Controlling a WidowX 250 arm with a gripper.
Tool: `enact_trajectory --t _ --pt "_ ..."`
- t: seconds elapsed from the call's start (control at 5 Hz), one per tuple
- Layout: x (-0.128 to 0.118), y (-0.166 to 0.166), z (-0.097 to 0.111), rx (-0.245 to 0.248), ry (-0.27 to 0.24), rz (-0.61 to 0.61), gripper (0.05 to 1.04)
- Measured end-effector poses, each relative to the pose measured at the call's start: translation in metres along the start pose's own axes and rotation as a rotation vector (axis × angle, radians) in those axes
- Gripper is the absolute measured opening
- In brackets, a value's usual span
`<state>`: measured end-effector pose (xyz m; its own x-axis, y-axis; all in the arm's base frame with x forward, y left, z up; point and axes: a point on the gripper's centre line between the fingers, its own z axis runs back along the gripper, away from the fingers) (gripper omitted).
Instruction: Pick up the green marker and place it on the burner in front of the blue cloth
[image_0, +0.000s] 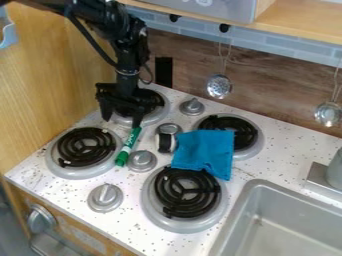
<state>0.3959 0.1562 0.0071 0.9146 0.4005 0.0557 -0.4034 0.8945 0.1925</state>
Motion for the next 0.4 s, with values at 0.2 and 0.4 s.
enact_trajectory --t 0.2,0.4 --pt "0.007 -0.003 -0.003 0.023 -0.001 0.001 1.001" --pt "0.009 -0.014 -0.009 0.029 0.014 -0.020 1.001"
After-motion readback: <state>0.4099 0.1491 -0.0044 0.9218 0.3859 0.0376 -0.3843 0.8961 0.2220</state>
